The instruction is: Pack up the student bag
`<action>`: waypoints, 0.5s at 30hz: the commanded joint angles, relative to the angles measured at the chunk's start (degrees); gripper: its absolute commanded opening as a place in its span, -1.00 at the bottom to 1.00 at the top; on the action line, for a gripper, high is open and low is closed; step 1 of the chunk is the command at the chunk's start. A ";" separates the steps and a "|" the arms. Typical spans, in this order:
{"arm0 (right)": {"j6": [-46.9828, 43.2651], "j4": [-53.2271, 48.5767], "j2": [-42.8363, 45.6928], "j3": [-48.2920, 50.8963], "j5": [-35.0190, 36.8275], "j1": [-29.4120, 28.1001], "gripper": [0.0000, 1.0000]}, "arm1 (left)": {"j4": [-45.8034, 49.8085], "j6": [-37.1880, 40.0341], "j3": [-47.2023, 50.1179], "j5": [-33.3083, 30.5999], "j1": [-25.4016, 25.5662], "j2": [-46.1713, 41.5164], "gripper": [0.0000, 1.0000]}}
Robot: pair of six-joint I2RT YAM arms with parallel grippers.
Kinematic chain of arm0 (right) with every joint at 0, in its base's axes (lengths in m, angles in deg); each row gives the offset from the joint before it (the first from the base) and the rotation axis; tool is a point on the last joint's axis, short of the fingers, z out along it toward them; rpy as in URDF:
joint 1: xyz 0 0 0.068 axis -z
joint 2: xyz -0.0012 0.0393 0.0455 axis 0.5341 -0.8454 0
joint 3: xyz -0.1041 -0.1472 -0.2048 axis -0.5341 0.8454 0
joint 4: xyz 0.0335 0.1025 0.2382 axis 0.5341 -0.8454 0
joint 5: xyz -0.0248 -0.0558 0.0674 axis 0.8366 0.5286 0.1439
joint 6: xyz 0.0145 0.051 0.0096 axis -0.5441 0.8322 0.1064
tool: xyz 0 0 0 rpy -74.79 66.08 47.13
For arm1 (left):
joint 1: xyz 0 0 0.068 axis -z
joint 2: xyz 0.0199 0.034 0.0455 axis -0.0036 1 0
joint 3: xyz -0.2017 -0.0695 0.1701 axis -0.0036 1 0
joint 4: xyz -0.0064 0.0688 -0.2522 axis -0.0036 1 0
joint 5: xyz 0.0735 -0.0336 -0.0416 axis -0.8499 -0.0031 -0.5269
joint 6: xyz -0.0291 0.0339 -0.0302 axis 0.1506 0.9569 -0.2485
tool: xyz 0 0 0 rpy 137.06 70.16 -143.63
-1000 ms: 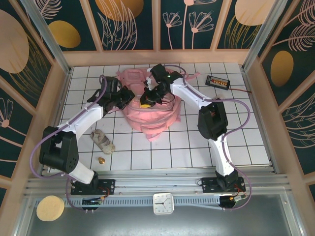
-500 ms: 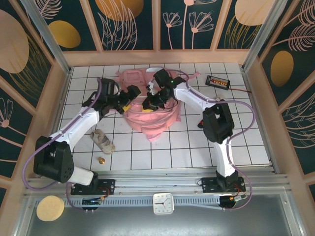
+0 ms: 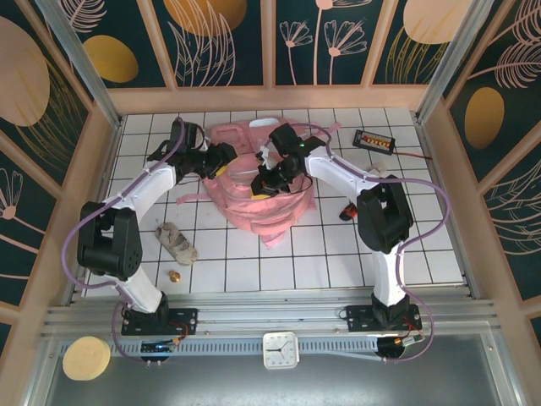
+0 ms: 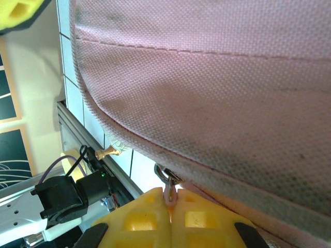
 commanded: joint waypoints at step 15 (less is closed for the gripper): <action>1.79 -7.90 -6.07 -11.20 0.52 -5.95 -1.00 | 0.46 1.77 7.13 3.66 -0.71 -3.54 0.31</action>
